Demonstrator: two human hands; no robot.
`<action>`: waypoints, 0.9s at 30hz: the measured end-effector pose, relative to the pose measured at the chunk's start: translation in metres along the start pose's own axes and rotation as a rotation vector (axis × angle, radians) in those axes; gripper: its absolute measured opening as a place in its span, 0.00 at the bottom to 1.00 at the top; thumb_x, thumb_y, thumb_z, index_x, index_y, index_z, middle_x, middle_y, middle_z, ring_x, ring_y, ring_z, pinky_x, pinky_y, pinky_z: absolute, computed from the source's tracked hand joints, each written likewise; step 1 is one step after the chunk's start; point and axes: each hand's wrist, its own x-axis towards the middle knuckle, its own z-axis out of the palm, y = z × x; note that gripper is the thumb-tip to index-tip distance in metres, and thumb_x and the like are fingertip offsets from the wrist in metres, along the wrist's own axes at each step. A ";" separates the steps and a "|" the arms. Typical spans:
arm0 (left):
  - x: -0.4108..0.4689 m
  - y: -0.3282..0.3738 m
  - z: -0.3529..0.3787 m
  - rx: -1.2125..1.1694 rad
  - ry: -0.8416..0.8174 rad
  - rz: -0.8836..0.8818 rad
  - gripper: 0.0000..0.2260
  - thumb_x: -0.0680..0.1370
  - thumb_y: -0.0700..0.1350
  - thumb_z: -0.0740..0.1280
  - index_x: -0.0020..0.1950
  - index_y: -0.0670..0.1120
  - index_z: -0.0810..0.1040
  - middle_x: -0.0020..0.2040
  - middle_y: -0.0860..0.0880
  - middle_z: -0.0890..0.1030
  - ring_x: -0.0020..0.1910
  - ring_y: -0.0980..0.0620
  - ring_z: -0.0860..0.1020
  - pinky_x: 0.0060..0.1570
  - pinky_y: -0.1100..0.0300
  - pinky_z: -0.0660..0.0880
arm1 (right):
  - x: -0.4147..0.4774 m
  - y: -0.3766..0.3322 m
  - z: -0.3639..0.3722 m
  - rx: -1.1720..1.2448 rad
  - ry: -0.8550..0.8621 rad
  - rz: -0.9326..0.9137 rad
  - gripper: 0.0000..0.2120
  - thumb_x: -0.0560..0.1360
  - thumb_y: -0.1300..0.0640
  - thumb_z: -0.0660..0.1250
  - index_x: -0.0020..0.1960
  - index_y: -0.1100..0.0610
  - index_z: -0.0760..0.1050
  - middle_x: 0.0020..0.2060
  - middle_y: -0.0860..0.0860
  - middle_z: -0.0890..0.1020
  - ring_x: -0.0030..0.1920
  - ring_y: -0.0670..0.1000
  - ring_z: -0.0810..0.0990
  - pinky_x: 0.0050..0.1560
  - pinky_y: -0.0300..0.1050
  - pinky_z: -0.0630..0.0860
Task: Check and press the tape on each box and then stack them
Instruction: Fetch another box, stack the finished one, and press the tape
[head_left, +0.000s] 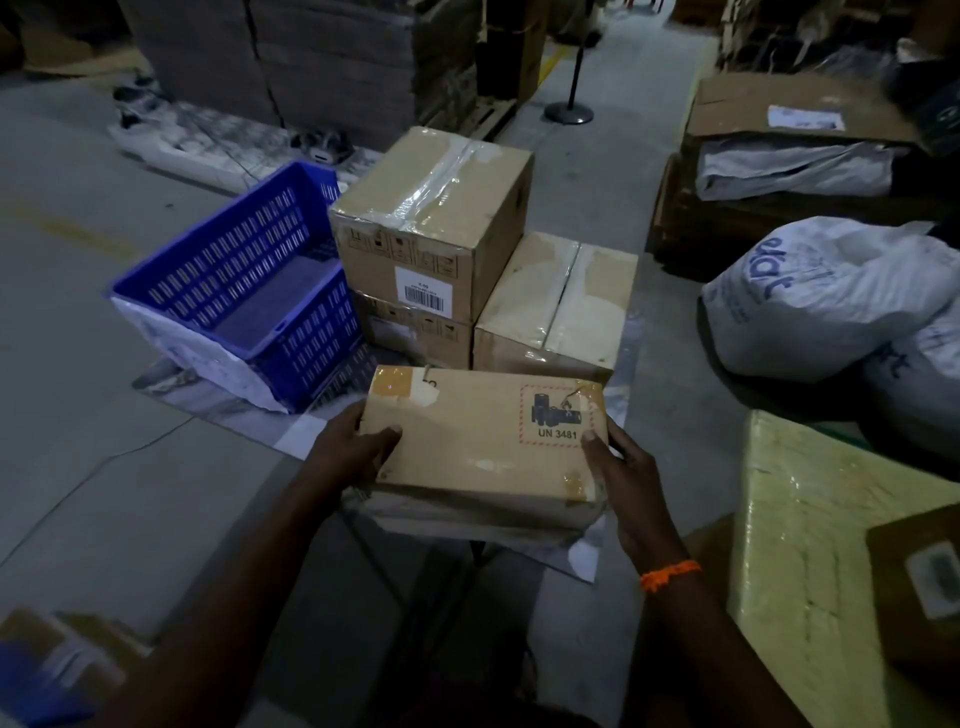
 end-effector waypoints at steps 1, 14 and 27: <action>0.001 0.003 -0.001 -0.024 0.001 0.000 0.25 0.78 0.47 0.73 0.74 0.51 0.71 0.68 0.46 0.76 0.64 0.45 0.75 0.62 0.42 0.77 | 0.001 -0.002 -0.002 0.000 -0.005 -0.001 0.15 0.81 0.59 0.69 0.66 0.47 0.80 0.51 0.46 0.88 0.51 0.46 0.87 0.48 0.40 0.83; -0.042 -0.052 -0.002 -0.347 0.098 0.025 0.23 0.73 0.66 0.69 0.59 0.51 0.79 0.60 0.48 0.81 0.60 0.46 0.79 0.55 0.43 0.79 | -0.058 0.024 -0.022 0.129 0.072 0.025 0.16 0.80 0.55 0.67 0.67 0.53 0.79 0.59 0.48 0.86 0.62 0.51 0.83 0.57 0.53 0.81; -0.025 -0.081 -0.008 -0.073 -0.228 -0.116 0.15 0.80 0.50 0.69 0.67 0.56 0.76 0.59 0.43 0.81 0.51 0.40 0.81 0.38 0.53 0.78 | -0.072 0.060 -0.007 -0.102 -0.031 0.235 0.17 0.81 0.47 0.68 0.69 0.46 0.76 0.58 0.48 0.85 0.55 0.50 0.85 0.49 0.45 0.83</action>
